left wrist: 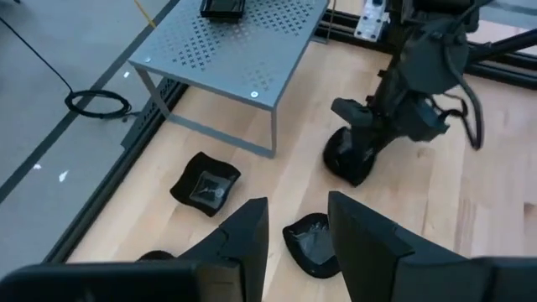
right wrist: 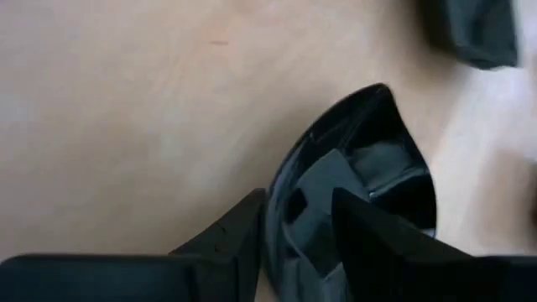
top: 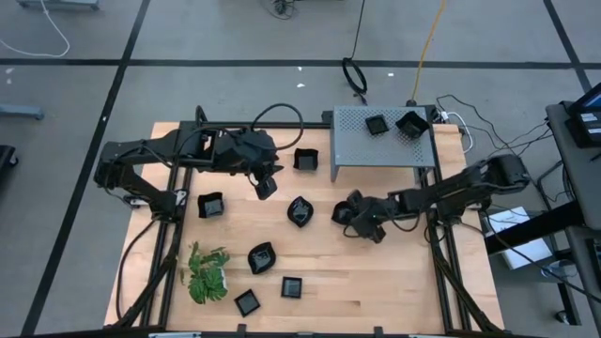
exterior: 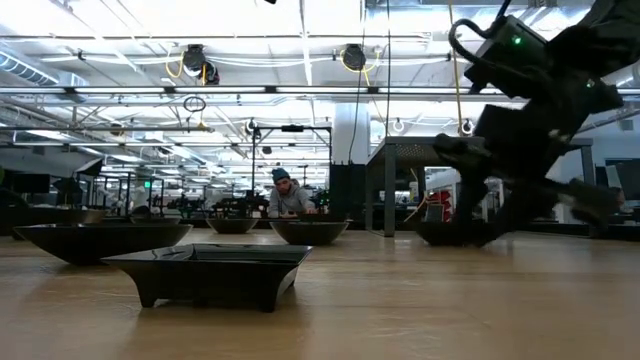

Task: Pick & Place Mini shaped plates
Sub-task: Put the leaf-shaped plate on the shelf

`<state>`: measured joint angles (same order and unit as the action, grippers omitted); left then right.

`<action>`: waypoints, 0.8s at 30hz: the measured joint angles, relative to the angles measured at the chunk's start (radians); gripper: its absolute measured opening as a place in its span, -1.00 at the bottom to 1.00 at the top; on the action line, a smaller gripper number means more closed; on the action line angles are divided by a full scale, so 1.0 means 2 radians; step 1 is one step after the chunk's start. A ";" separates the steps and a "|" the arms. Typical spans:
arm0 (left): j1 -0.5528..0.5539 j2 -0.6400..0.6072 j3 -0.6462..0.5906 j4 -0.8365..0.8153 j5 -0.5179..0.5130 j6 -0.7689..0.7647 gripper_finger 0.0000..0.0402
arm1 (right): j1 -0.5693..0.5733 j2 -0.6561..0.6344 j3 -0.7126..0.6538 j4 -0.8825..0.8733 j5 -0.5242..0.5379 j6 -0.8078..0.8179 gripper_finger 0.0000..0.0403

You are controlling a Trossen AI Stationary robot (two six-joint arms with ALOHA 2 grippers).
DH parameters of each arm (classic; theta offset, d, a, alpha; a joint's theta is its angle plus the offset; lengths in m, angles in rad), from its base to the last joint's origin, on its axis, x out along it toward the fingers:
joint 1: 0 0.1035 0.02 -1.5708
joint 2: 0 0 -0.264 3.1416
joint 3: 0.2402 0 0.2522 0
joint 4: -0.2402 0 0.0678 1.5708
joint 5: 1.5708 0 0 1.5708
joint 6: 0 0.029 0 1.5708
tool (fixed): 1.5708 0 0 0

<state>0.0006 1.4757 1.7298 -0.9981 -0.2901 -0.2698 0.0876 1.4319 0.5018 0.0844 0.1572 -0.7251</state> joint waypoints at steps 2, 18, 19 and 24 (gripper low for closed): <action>0.000 0.000 0.000 0.000 0.000 -0.001 -0.36 | 0.001 0.006 0.000 0.016 0.012 0.000 -0.36; 0.000 0.000 0.000 0.000 0.000 0.028 -0.36 | 0.016 -0.085 -0.002 0.013 0.013 0.167 -0.98; 0.000 0.000 0.000 0.000 0.000 0.033 -0.36 | 0.016 -0.104 -0.002 0.012 0.012 0.184 -0.99; 0.000 0.000 0.000 0.000 0.000 0.063 -0.36 | 0.029 -0.216 -0.002 -0.007 -0.002 0.259 -1.00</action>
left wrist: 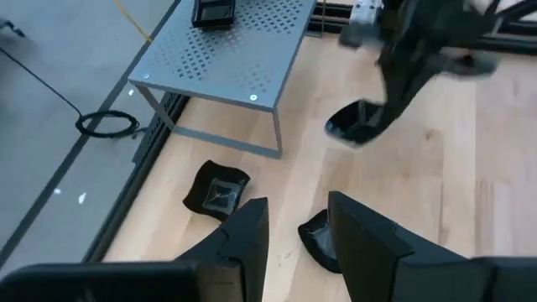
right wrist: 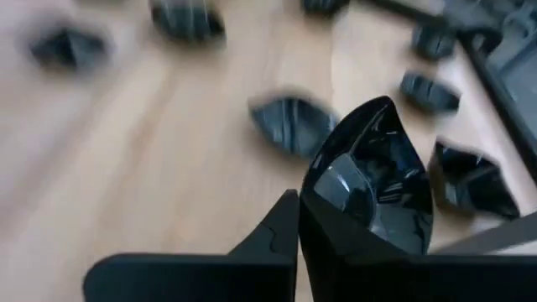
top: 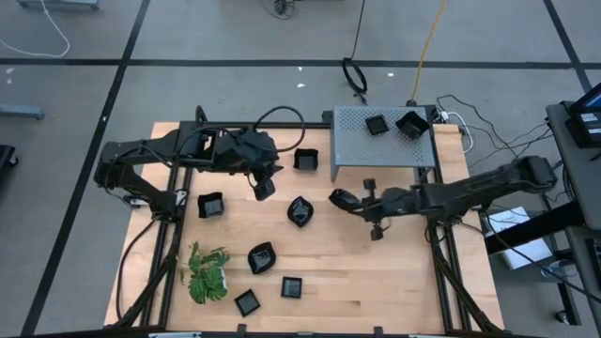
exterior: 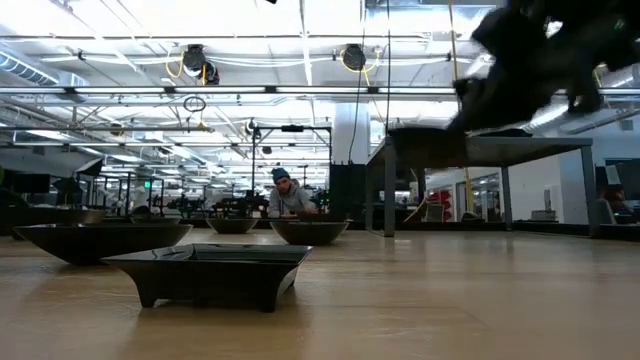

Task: Pick & Place Mini shaped plates
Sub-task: Put the leaf-shaped plate on the shelf

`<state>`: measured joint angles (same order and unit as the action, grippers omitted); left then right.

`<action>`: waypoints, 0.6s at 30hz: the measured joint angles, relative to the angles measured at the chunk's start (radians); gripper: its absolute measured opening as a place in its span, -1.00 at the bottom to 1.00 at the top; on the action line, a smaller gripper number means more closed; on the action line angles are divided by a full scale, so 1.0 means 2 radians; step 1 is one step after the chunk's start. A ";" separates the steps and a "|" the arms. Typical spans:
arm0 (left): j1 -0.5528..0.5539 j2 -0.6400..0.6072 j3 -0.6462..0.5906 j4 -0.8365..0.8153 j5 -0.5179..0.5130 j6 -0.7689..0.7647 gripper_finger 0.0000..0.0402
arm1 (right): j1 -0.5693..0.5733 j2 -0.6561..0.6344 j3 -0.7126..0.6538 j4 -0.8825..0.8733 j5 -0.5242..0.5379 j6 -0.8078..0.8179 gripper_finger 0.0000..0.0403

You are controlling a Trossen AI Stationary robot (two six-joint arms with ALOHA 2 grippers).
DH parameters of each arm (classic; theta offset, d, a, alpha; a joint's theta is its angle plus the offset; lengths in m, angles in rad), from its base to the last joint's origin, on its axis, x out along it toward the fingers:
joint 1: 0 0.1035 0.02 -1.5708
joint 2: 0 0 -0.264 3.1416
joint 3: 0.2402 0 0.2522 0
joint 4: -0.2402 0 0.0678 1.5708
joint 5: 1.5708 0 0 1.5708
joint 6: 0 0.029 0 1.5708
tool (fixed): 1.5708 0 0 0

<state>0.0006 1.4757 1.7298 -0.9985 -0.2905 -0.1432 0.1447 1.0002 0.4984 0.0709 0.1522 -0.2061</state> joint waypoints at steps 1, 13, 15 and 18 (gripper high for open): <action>0.000 0.000 0.000 0.000 0.000 0.006 -0.36 | 0.004 -0.022 0.000 -0.002 0.000 0.013 -1.00; 0.012 0.000 0.000 0.005 0.000 0.072 -0.36 | -0.035 -0.086 0.067 -0.072 0.194 0.087 -1.00; 0.020 0.000 0.000 0.006 -0.001 0.072 -0.36 | -0.067 -0.067 0.088 -0.126 0.214 0.121 -1.00; 0.033 0.000 0.000 0.006 -0.001 0.072 -0.36 | -0.118 -0.039 0.112 -0.171 0.193 0.173 -1.00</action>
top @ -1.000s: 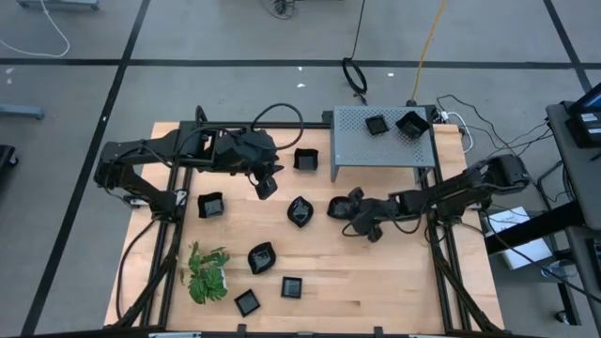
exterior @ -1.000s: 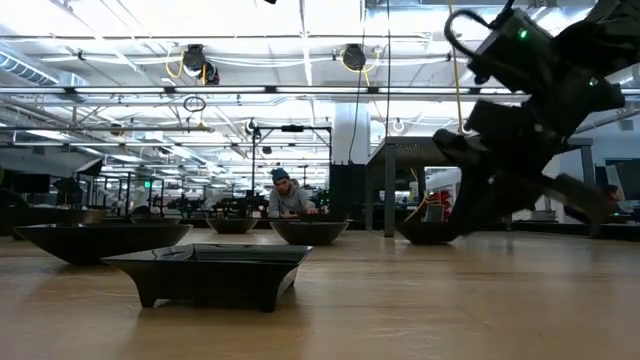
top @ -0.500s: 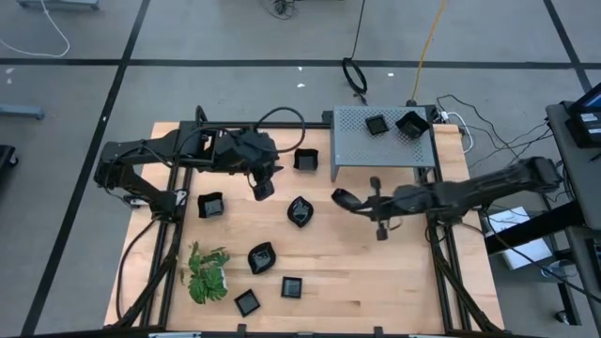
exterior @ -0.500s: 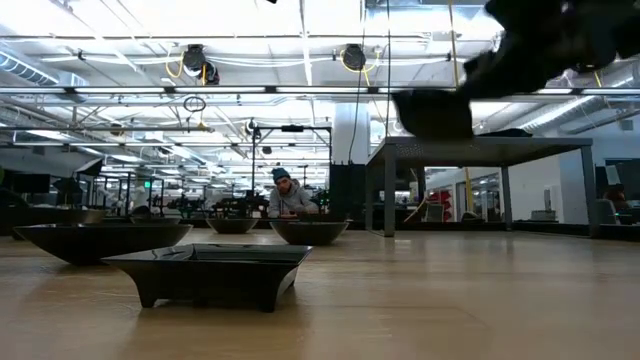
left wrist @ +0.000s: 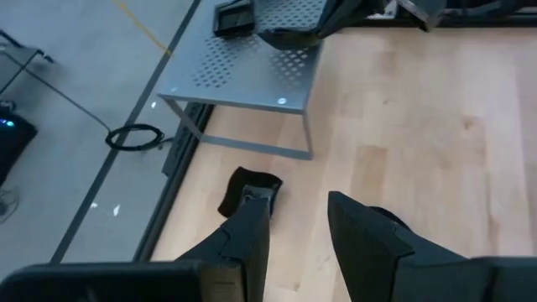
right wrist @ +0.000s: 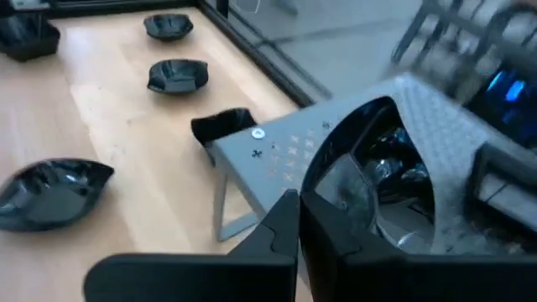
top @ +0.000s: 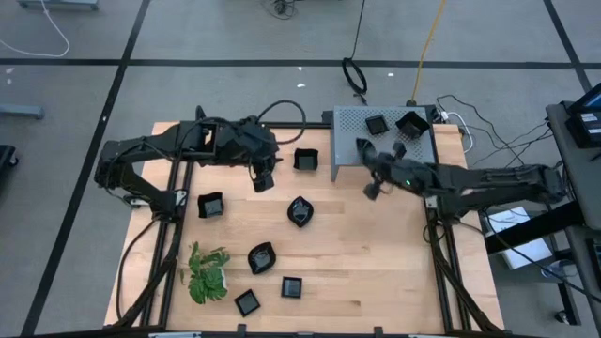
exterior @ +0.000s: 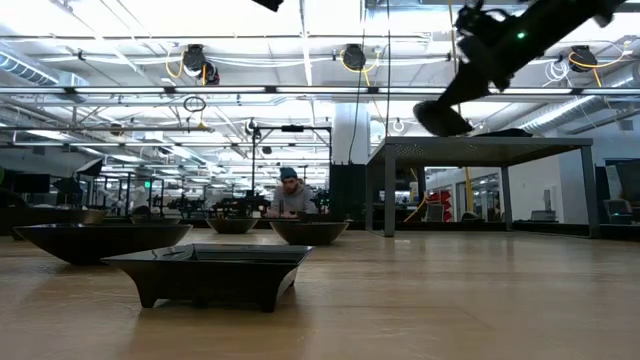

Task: Pick & Place Mini shaped plates
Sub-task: Put the leaf-shaped plate on the shelf

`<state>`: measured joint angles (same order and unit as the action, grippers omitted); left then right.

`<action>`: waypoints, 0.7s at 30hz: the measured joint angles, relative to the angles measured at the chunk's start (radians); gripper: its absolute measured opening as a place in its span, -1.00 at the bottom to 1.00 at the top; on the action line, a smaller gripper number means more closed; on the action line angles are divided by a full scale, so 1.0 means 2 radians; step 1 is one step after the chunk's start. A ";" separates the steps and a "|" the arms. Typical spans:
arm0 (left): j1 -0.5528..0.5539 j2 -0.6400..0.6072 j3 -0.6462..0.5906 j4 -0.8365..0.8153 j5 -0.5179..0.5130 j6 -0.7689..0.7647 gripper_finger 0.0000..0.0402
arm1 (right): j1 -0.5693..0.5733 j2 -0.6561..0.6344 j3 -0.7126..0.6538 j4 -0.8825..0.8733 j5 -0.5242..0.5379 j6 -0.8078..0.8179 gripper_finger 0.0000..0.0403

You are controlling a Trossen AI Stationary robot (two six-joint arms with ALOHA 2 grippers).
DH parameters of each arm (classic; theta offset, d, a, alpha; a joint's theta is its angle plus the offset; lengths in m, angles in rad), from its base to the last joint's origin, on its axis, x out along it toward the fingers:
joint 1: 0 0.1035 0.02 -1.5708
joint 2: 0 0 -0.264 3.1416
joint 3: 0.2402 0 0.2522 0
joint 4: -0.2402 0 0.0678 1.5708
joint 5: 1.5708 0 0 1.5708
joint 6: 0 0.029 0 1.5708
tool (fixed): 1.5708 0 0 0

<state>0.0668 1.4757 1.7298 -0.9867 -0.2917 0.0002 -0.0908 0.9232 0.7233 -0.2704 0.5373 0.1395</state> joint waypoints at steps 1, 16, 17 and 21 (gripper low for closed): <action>0.003 0.000 0.000 0.000 0.000 0.000 -0.36 | -0.013 0.009 0.007 -0.001 -0.012 0.012 -1.00; 0.025 0.000 0.000 -0.006 0.000 0.003 -0.36 | -0.072 0.118 0.076 0.005 -0.059 0.042 -0.89; 0.025 0.000 0.000 -0.006 0.000 0.003 -0.36 | -0.072 0.119 0.076 0.005 -0.062 0.042 -0.85; 0.025 0.000 0.000 -0.006 0.000 0.002 -0.36 | -0.072 0.109 0.076 0.006 -0.062 0.042 -0.65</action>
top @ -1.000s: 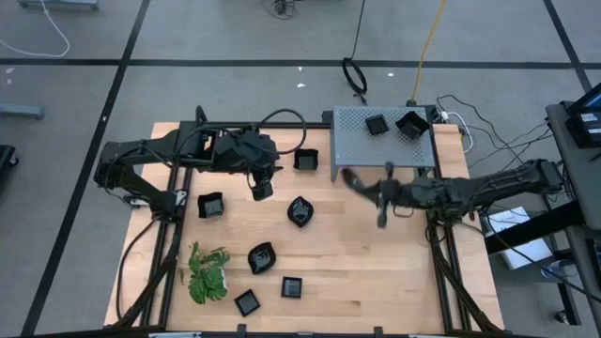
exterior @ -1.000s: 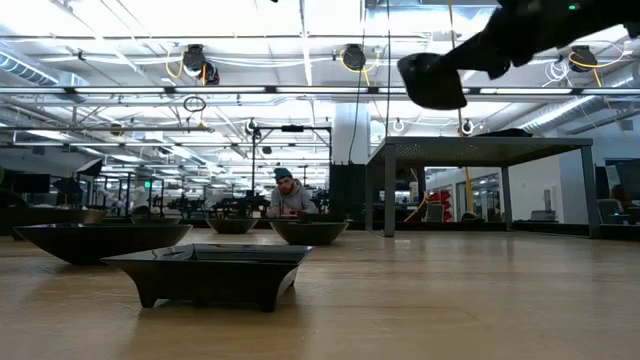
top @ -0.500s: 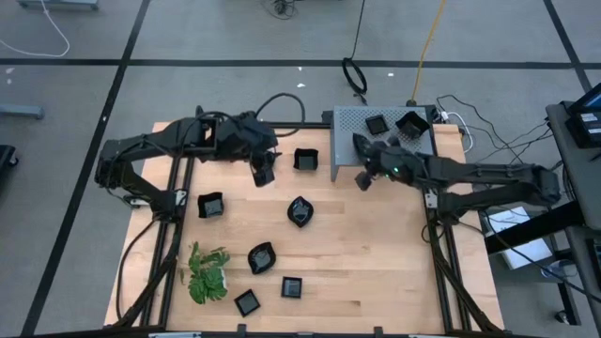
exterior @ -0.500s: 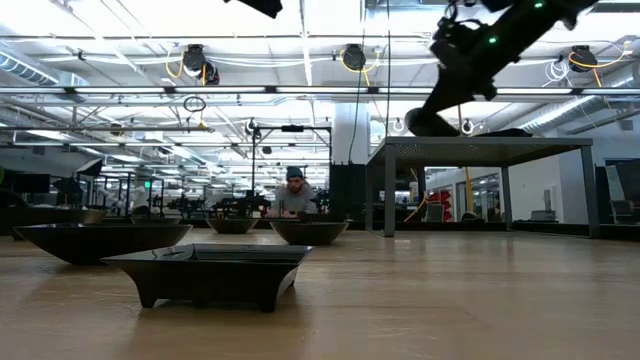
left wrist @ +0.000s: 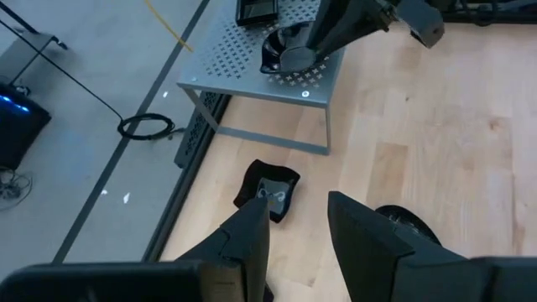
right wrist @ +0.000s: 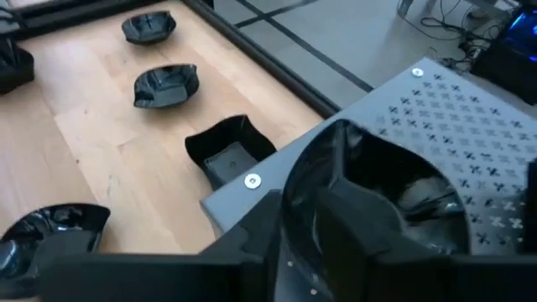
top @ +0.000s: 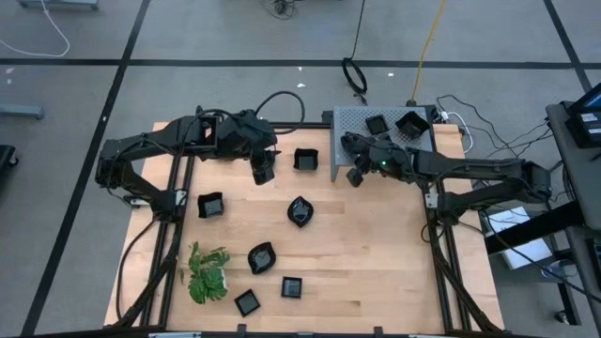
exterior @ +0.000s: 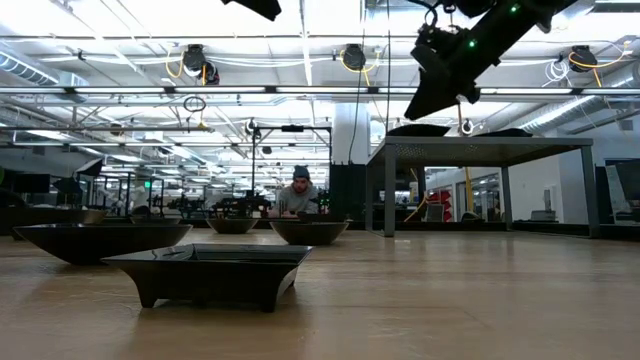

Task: Pick & Place Mini shaped plates
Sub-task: Put the leaf-shaped plate on the shelf, then stack the leaf-shaped plate on top of the other leaf-shaped plate

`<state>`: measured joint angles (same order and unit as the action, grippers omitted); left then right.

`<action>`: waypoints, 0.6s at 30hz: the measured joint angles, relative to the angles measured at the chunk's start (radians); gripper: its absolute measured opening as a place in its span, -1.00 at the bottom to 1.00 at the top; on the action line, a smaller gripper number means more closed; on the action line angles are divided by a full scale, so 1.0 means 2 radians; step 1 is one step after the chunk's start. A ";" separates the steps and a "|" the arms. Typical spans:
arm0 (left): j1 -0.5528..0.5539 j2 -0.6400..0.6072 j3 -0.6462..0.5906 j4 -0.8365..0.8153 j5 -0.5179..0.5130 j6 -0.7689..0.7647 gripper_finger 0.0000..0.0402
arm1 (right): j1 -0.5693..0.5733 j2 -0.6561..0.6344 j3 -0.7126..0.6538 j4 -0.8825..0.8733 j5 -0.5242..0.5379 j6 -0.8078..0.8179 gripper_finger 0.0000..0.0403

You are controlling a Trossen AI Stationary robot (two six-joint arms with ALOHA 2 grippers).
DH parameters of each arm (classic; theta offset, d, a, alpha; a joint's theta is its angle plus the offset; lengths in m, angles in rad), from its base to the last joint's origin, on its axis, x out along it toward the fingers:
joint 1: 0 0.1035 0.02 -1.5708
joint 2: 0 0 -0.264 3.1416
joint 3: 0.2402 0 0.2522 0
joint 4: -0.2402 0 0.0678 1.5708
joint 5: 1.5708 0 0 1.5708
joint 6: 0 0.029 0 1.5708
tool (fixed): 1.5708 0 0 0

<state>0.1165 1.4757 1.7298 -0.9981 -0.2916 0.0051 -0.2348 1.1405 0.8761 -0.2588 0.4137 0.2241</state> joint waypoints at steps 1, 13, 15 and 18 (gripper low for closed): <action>0.000 0.000 0.000 0.000 0.000 0.000 -0.36 | 0.000 -0.006 0.000 0.000 0.000 0.000 -0.59; 0.000 0.006 -0.025 0.000 0.059 -0.111 -0.36 | 0.016 -0.135 0.000 0.000 0.000 -0.002 -0.30; 0.000 0.011 -0.039 0.002 0.069 -0.138 -0.36 | 0.021 -0.152 0.000 0.000 0.000 -0.005 -0.32; -0.002 0.015 -0.075 0.004 0.081 -0.152 -0.36 | 0.030 -0.170 0.000 0.000 -0.009 -0.034 -0.33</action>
<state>0.1123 1.5063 1.5801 -0.9908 -0.1305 -0.2997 -0.1742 0.8007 0.8757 -0.2596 0.3957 0.1570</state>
